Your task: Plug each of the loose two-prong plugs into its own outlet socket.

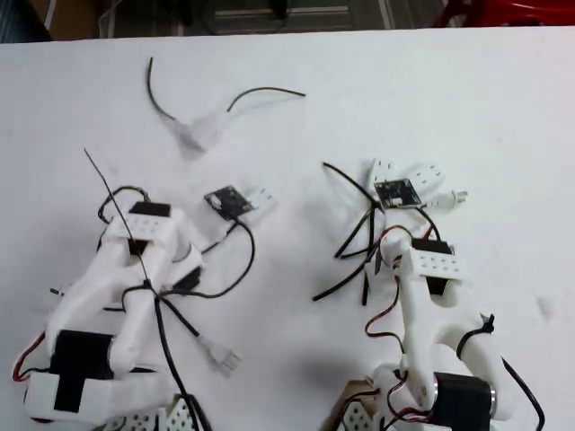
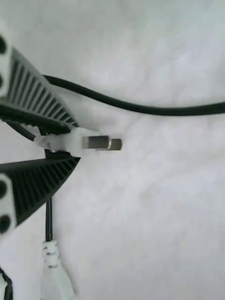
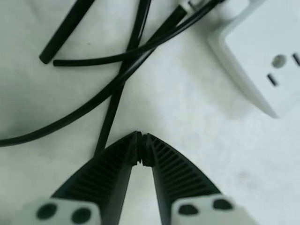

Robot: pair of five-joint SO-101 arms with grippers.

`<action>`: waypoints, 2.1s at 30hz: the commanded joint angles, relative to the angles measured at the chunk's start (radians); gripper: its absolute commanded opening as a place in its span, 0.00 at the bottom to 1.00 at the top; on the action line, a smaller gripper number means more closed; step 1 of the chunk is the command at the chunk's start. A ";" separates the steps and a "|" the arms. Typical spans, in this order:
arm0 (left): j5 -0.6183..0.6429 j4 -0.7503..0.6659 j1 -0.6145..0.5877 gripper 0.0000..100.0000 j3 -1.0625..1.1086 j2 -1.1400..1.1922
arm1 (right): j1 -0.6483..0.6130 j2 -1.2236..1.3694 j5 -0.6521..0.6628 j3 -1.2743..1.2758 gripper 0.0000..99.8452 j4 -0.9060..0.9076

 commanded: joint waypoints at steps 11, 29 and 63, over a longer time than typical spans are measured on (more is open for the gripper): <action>0.155 0.069 0.085 0.02 -0.152 -0.337 | 0.007 -0.002 0.009 -0.008 0.02 -0.013; 0.611 -0.479 0.154 0.02 0.370 -1.620 | 0.005 -0.002 0.008 -0.006 0.02 -0.015; 0.908 -0.914 0.323 0.02 0.477 -1.701 | -0.931 -0.355 0.232 -1.350 0.02 0.532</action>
